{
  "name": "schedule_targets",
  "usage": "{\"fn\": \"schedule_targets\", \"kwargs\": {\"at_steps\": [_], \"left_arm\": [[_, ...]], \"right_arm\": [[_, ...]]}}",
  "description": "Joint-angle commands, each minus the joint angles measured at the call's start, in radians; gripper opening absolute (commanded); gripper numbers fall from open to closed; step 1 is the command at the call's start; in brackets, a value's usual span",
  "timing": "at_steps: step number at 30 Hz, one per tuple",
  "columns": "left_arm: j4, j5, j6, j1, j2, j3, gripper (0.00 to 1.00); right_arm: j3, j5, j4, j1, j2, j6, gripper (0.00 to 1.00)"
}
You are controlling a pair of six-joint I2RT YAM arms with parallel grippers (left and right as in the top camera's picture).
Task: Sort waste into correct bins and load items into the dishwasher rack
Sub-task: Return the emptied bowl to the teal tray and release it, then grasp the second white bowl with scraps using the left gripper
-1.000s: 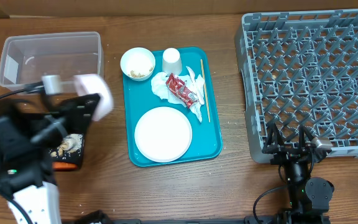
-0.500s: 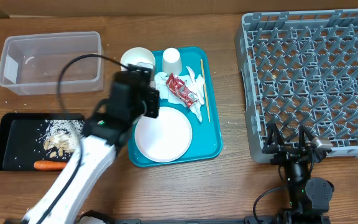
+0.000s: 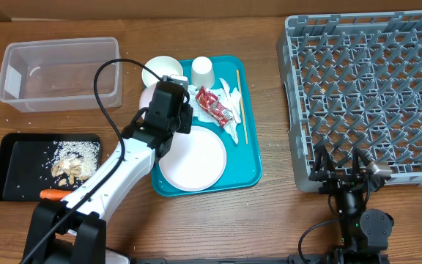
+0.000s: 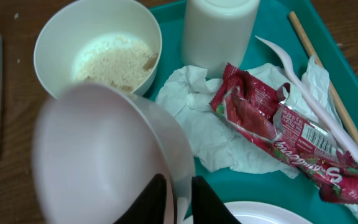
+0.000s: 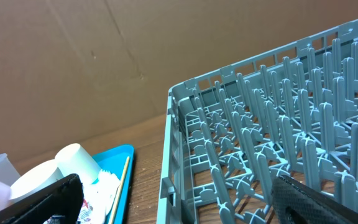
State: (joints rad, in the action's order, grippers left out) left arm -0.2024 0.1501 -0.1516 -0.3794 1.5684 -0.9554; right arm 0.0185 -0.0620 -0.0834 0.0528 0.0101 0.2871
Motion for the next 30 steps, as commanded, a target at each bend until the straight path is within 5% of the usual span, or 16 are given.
{"fn": "schedule_targets", "kwargs": {"at_steps": [1, 4, 7, 11, 14, 23, 30], "left_arm": [[0.008, -0.013, 0.017, -0.003, 0.011, -0.014, 0.27], [0.005, -0.013, 0.018, -0.003, 0.011, -0.014, 0.36], [0.013, -0.009, 0.038, -0.003, 0.008, -0.022, 0.57], [0.002, 0.025, 0.076, 0.000, 0.006, -0.096, 0.59], [-0.147, -0.020, 0.159, 0.000, 0.032, -0.240, 0.76], [-0.665, -0.021, 0.159, 0.054, 0.324, -0.807, 0.79], [-0.660, -0.198, 0.169, 0.145, 0.459, -0.864, 0.76]], "right_arm": [[-0.010, 0.012, 0.003, 0.006, -0.007, -0.003, 1.00], [-0.010, 0.012, 0.003, 0.006, -0.007, -0.003, 1.00], [-0.010, 0.012, 0.003, 0.006, -0.007, -0.003, 1.00], [-0.010, 0.012, 0.003, 0.006, -0.007, -0.003, 1.00], [-0.010, 0.012, 0.003, 0.006, -0.007, -0.003, 1.00], [-0.010, 0.012, 0.003, 0.006, -0.007, -0.003, 1.00], [-0.010, 0.012, 0.003, 0.006, -0.007, -0.003, 1.00]]}}
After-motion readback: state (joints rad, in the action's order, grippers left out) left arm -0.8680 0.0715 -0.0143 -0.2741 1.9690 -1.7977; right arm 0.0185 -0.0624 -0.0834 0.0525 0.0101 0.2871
